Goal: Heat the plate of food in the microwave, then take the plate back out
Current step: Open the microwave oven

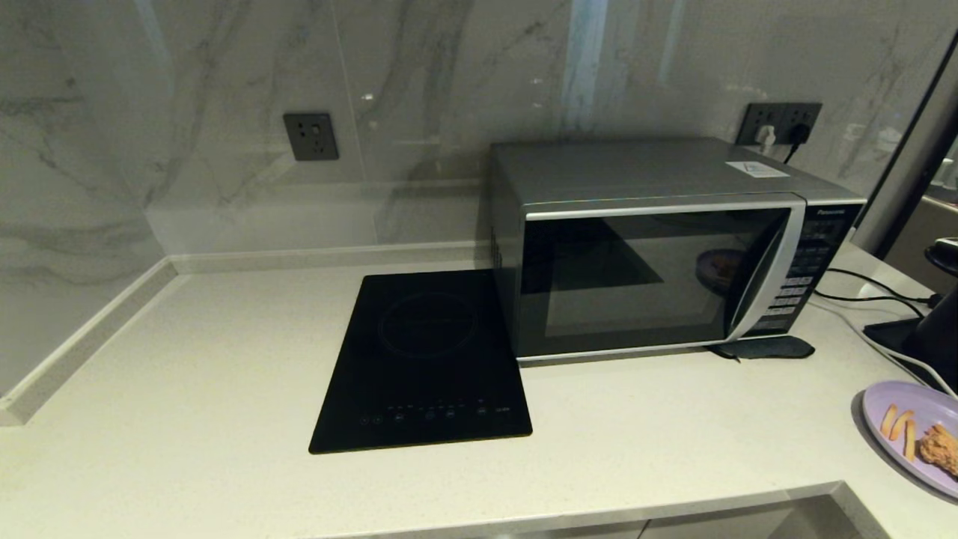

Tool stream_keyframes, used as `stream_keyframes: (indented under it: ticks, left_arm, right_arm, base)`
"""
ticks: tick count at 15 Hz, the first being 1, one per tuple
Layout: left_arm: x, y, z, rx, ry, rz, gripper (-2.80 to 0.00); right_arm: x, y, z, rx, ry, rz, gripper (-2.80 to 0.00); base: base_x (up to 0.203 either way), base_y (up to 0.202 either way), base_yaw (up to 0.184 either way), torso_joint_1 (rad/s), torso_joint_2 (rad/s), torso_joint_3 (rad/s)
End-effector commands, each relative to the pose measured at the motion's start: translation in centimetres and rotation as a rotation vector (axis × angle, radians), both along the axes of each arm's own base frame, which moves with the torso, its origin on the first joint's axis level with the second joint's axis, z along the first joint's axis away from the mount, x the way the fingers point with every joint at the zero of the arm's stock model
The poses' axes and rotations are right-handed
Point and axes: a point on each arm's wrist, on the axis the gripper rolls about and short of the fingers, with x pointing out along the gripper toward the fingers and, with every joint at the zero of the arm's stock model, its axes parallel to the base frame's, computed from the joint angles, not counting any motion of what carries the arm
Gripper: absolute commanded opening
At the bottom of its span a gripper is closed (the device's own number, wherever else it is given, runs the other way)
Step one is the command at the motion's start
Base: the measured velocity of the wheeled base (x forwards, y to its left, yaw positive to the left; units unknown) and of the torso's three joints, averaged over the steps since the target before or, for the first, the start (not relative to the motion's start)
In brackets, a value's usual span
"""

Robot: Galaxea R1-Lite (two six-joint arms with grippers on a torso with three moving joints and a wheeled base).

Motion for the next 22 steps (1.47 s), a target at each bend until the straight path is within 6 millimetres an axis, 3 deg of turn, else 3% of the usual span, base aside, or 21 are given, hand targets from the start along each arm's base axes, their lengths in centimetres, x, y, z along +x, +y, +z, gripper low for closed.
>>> stream_keyframes:
  ticks: [1, 5, 7, 8, 12, 13, 16, 22]
  left_arm:
    - [0.0, 0.0, 0.0, -0.001, 0.001, 0.001, -2.8]
    - [0.0, 0.0, 0.0, -0.001, 0.001, 0.001, -2.8]
    - [0.0, 0.0, 0.0, -0.001, 0.001, 0.001, -2.8]
    - [0.0, 0.0, 0.0, -0.001, 0.001, 0.001, -2.8]
    - [0.0, 0.0, 0.0, -0.001, 0.001, 0.001, -2.8]
    - [0.0, 0.0, 0.0, -0.001, 0.001, 0.001, -2.8]
    - [0.0, 0.0, 0.0, -0.001, 0.001, 0.001, -2.8]
    - [0.0, 0.0, 0.0, -0.001, 0.001, 0.001, -2.8]
  right_arm:
    - [0.0, 0.0, 6.1, 0.022, -0.016, 0.0, -2.8]
    - [3.9, -0.2, 15.7, 0.057, 0.021, -0.117, -2.8]
    - [6.9, -0.5, 18.6, 0.026, 0.061, -0.228, -2.8]
    - [8.5, -0.6, 19.1, -0.027, 0.104, -0.306, -2.8]
    - [15.0, -1.0, 18.5, -0.156, 0.264, -0.499, -2.8]
    - [16.6, -1.0, 18.2, -0.167, 0.273, -0.52, 0.0]
    - [20.9, -0.9, 16.7, -0.2, 0.344, -0.541, 0.0]
    - [28.6, 0.7, 11.3, -0.163, 0.521, -0.621, 0.0]
  base:
    - [0.0, 0.0, 0.0, 0.0, 0.0, 0.0]
    - [0.0, 0.0, 0.0, 0.0, 0.0, 0.0]
    - [0.0, 0.0, 0.0, 0.0, 0.0, 0.0]
    - [0.0, 0.0, 0.0, 0.0, 0.0, 0.0]
    - [0.0, 0.0, 0.0, 0.0, 0.0, 0.0]
    - [0.0, 0.0, 0.0, 0.0, 0.0, 0.0]
    - [0.0, 0.0, 0.0, 0.0, 0.0, 0.0]
    - [0.0, 0.0, 0.0, 0.0, 0.0, 0.0]
